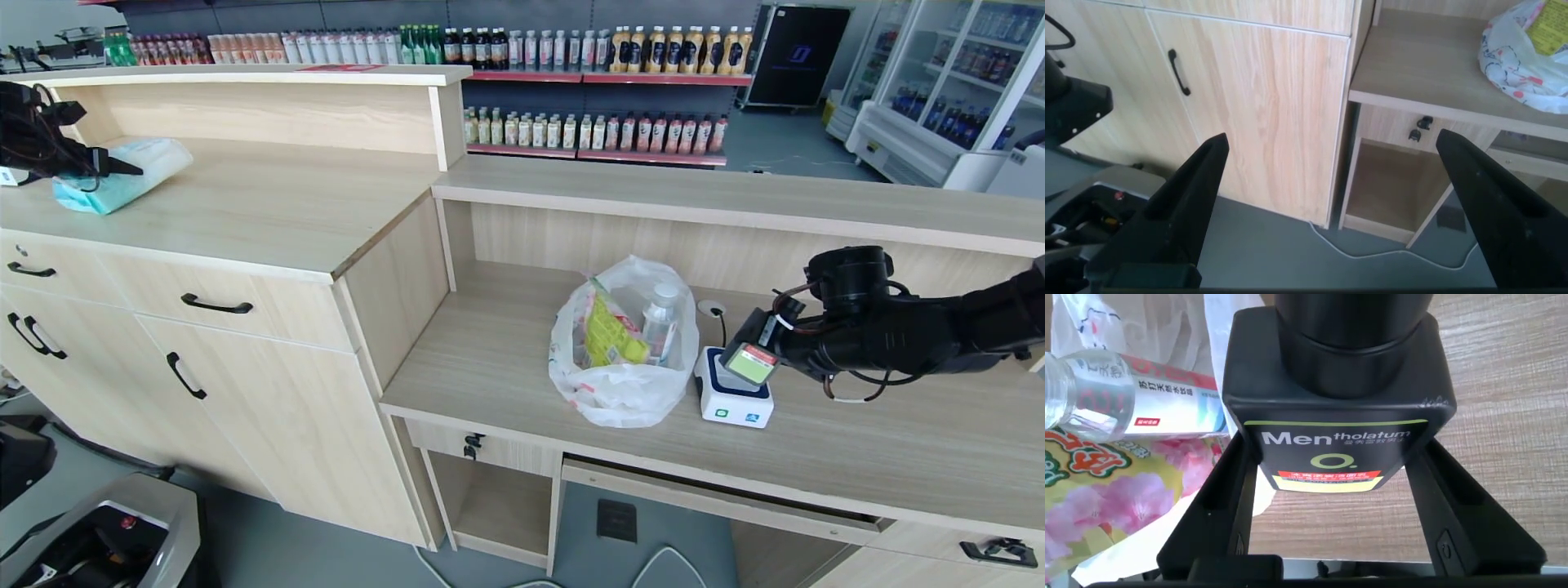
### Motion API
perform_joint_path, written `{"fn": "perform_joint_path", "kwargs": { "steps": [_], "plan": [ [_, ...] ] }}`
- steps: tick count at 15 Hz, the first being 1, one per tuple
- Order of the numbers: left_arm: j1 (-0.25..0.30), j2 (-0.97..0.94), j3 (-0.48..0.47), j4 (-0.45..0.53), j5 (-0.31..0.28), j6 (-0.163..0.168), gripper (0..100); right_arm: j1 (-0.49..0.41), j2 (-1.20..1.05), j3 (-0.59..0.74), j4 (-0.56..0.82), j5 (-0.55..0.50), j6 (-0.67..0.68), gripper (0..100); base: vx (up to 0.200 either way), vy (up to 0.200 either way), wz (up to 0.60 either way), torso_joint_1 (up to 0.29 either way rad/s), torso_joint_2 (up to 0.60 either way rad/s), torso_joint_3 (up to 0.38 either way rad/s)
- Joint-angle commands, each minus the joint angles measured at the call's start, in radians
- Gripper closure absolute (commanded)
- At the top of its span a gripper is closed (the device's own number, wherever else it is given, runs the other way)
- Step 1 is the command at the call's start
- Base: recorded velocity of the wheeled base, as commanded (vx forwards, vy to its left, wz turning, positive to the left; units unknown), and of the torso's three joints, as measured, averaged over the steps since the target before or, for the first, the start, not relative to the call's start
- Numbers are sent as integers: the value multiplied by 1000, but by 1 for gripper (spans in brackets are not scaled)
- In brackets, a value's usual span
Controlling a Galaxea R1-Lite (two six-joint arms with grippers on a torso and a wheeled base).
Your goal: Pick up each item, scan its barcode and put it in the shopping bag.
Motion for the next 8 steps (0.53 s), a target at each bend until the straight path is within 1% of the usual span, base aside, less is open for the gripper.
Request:
{"fn": "perform_joint_path", "kwargs": {
  "steps": [1,8],
  "plan": [
    [1,0,0,0,0,0,0,0,15,1,0,-2,0,100,0,0,0,0,0,0],
    [-1,0,0,0,0,0,0,2,24,10,2,0,5,100,0,0,0,0,0,0]
  ]
}}
